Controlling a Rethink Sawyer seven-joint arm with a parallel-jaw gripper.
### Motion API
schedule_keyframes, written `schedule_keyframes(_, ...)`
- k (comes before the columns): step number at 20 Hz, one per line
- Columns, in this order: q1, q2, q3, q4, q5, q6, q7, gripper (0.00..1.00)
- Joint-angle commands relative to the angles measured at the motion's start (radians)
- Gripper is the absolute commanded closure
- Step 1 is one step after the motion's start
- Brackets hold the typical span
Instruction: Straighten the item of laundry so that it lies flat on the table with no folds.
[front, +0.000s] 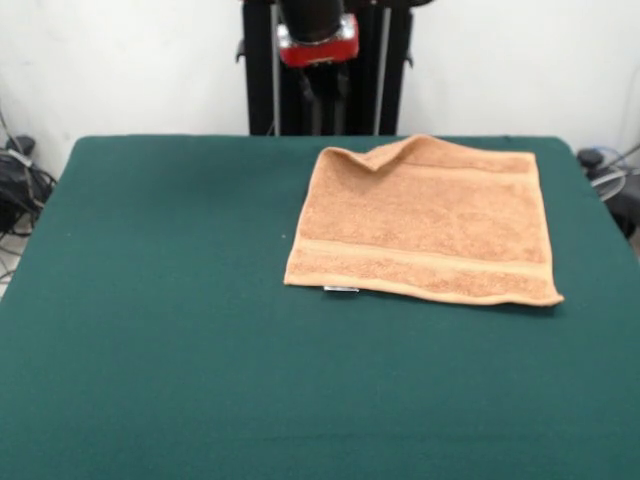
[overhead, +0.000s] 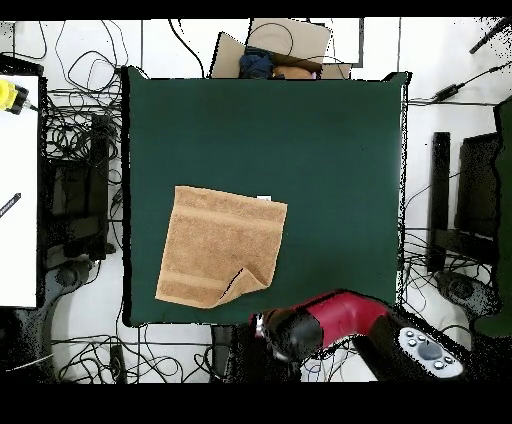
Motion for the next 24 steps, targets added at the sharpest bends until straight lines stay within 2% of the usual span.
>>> schedule_keyframes(1, 0.308, 0.193, -0.274, -0.041, -0.274, -0.423, 0.300, 0.00)
schedule_keyframes(3, 0.488, 0.280, -0.438, -0.105, -0.234, -0.633, 0.359, 0.00)
schedule_keyframes(4, 0.562, 0.328, -0.510, -0.124, -0.179, -0.736, 0.351, 0.00)
schedule_keyframes(7, 0.654, 0.374, -0.599, -0.102, -0.013, -0.897, 0.276, 0.00)
schedule_keyframes(9, 0.654, 0.330, -0.598, -0.068, 0.037, -0.902, 0.239, 0.00)
schedule_keyframes(14, 0.517, 0.121, -0.455, 0.036, 0.093, -0.708, 0.155, 0.00)
schedule_keyframes(17, 0.432, 0.044, -0.365, 0.075, 0.131, -0.611, 0.115, 0.00)
schedule_keyframes(20, 0.390, 0.037, -0.319, 0.065, 0.145, -0.559, 0.087, 0.00)
schedule_keyframes(24, 0.413, 0.105, -0.365, 0.006, 0.108, -0.612, 0.098, 0.00)
